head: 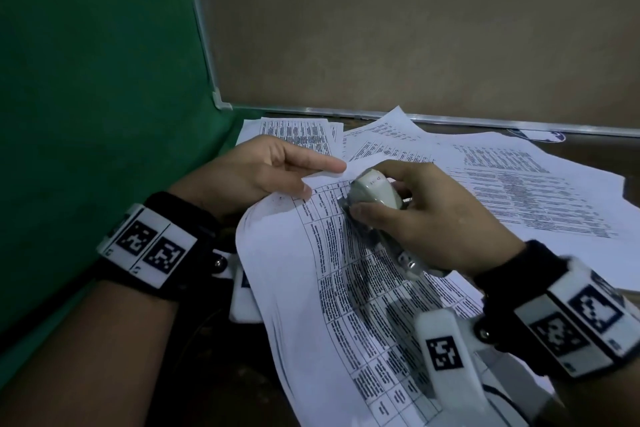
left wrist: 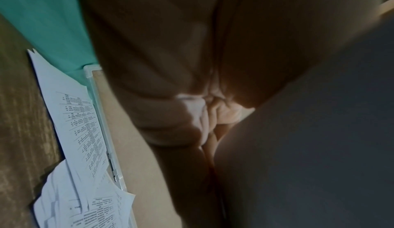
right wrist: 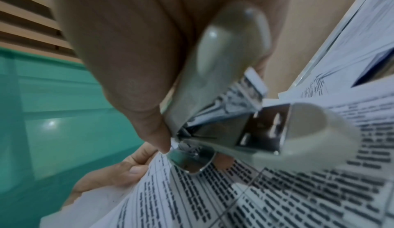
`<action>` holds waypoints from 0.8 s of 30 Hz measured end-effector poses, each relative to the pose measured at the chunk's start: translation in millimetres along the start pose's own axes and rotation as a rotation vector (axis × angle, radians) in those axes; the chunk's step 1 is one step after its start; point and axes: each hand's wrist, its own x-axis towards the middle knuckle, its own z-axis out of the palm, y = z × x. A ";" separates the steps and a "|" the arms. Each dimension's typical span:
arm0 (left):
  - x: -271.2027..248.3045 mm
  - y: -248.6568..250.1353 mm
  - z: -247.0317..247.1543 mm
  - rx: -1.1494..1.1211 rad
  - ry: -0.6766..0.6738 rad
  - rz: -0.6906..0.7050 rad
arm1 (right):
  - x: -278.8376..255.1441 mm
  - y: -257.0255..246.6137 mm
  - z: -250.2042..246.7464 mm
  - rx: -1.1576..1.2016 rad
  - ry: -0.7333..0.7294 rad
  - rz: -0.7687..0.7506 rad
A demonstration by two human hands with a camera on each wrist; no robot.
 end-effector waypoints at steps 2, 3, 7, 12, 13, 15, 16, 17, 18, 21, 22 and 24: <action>0.6 -0.8 0.3 0.008 -0.005 0.000 | 2.0 1.8 3.5 -0.003 -0.010 0.001; 0.7 -0.8 1.0 0.011 -0.011 -0.002 | 3.1 2.2 5.3 0.001 -0.015 0.005; 2.9 -0.9 6.2 0.014 -0.031 0.001 | 4.3 3.4 9.2 0.015 -0.016 0.045; 2.8 0.7 9.8 -0.015 -0.031 -0.003 | 3.3 1.2 11.1 0.052 0.023 0.091; 2.4 0.8 9.7 -0.017 -0.032 -0.009 | 3.4 0.9 12.0 0.053 0.033 0.093; 2.4 0.8 9.6 -0.010 -0.035 -0.021 | 3.1 0.2 13.0 0.068 0.058 0.095; 1.9 0.6 9.6 -0.003 -0.034 -0.025 | 3.0 0.0 13.0 0.082 0.071 0.093; 1.6 0.6 9.6 0.001 -0.032 -0.028 | 2.7 -0.7 12.7 0.104 0.081 0.091; 1.3 0.6 9.4 -0.001 -0.031 -0.030 | 2.2 -1.3 12.4 0.128 0.090 0.086; -0.4 1.4 5.9 -0.012 -0.017 -0.049 | 0.9 -5.1 11.6 0.194 0.104 0.070; -0.7 0.9 3.4 -0.002 -0.012 -0.060 | 1.0 -6.1 10.7 0.235 0.106 0.070; -0.4 -2.0 -1.5 0.032 -0.002 -0.080 | 0.4 -8.6 5.9 0.322 0.104 0.072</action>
